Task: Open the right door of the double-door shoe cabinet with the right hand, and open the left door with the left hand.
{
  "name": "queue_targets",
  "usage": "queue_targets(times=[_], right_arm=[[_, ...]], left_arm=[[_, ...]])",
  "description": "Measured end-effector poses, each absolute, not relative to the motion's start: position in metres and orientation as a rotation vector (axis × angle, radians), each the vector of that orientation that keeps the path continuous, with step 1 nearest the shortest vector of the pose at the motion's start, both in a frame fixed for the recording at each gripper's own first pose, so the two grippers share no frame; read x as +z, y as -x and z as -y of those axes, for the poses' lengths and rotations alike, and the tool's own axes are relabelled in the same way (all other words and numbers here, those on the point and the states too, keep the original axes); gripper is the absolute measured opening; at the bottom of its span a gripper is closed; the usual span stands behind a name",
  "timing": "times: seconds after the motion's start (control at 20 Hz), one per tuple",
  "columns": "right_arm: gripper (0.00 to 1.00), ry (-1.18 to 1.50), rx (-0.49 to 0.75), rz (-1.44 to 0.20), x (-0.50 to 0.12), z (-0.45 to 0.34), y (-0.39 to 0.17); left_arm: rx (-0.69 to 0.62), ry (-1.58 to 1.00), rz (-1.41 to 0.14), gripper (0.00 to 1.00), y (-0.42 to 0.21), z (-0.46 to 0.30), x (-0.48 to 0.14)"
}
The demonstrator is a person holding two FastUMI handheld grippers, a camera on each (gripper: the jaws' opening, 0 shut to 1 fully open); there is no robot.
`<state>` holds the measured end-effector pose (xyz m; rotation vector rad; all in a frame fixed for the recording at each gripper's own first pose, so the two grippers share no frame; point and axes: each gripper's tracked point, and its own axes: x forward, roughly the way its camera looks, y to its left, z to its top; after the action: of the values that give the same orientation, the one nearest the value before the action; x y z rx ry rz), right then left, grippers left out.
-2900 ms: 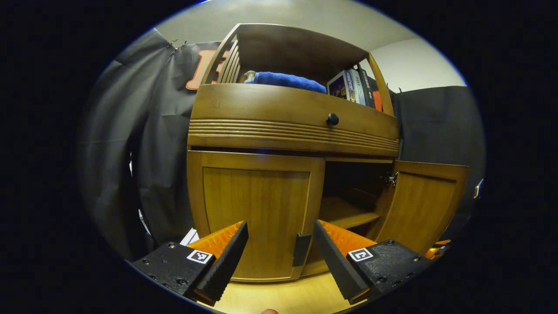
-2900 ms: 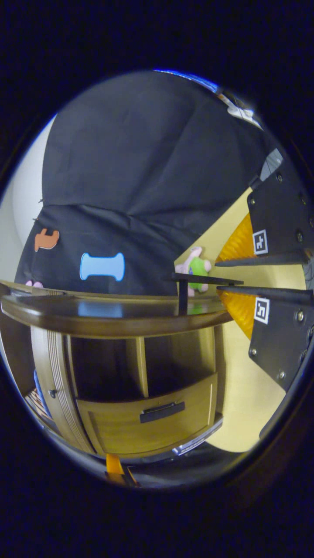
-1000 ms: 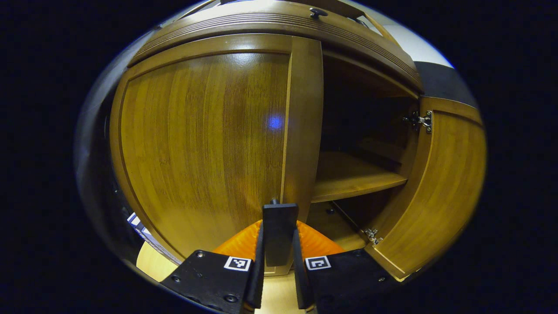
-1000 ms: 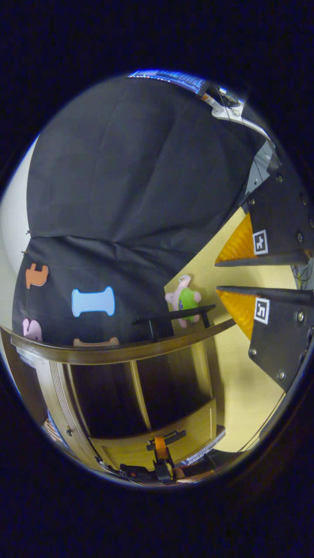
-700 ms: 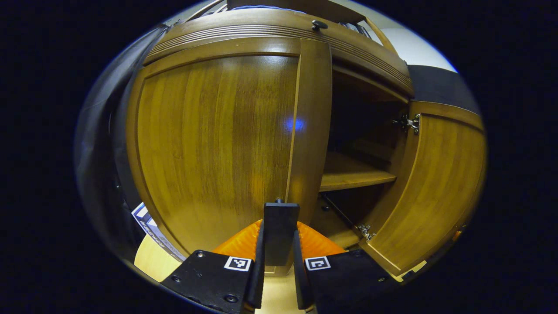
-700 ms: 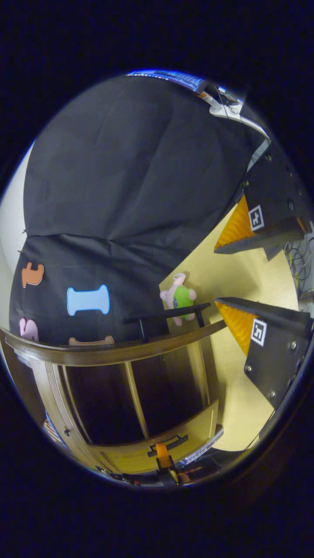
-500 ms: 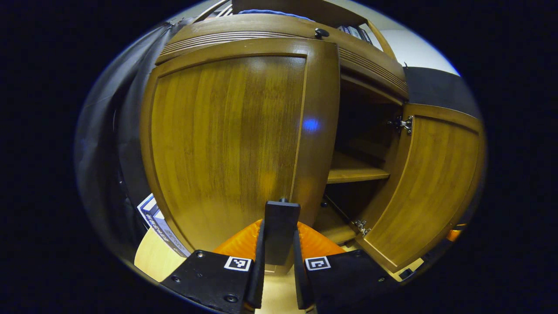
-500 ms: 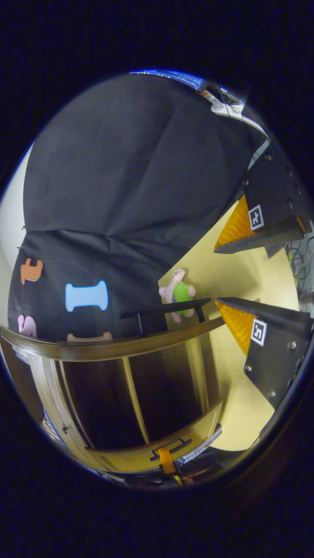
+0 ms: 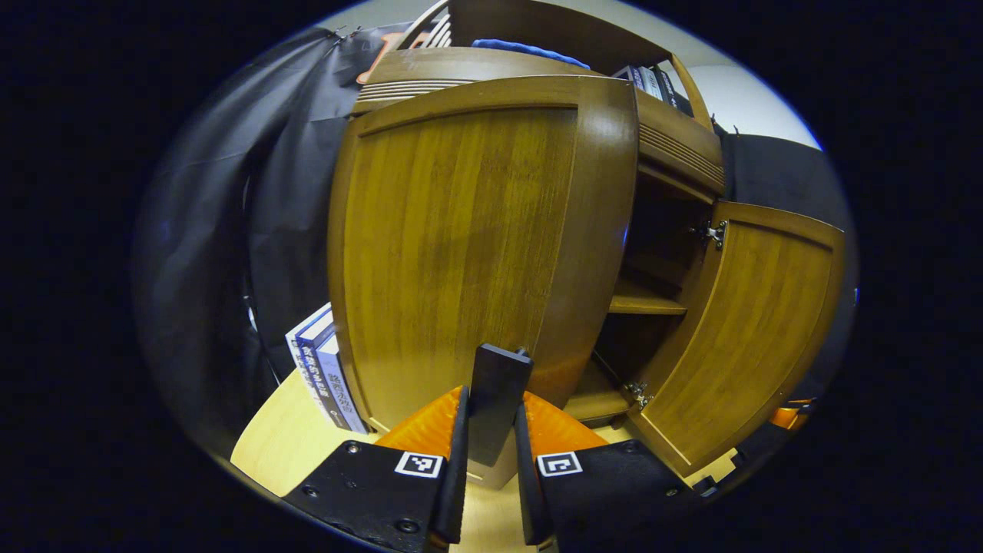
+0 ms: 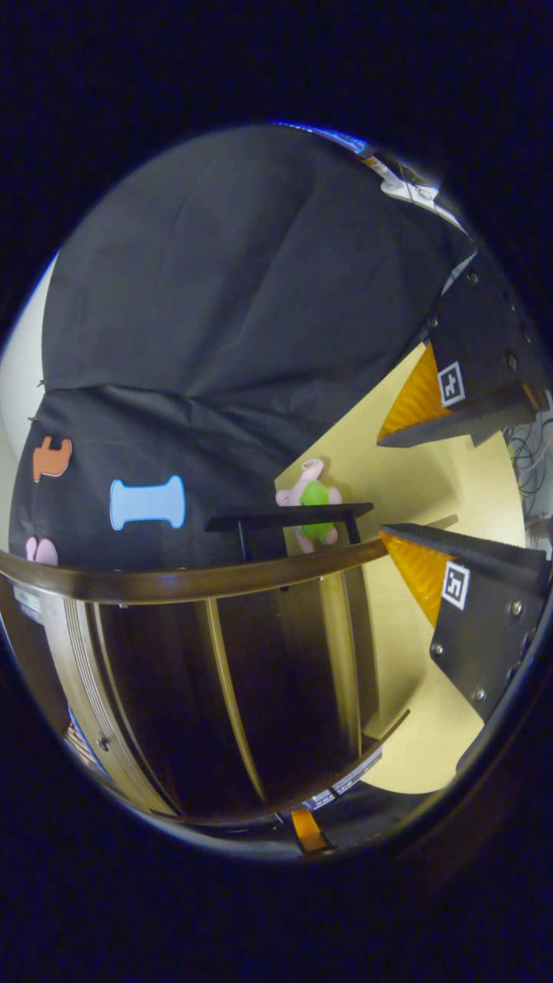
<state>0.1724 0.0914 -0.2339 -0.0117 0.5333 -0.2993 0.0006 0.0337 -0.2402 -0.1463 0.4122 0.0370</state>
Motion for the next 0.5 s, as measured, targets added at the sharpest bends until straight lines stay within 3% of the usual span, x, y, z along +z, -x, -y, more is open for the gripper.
queue_targets(times=[0.5], right_arm=[[0.59, -0.065, -0.292, -0.562, -0.235, -0.104, -0.170]], left_arm=[[0.183, 0.185, -0.408, 0.21, 0.039, -0.060, -0.234]])
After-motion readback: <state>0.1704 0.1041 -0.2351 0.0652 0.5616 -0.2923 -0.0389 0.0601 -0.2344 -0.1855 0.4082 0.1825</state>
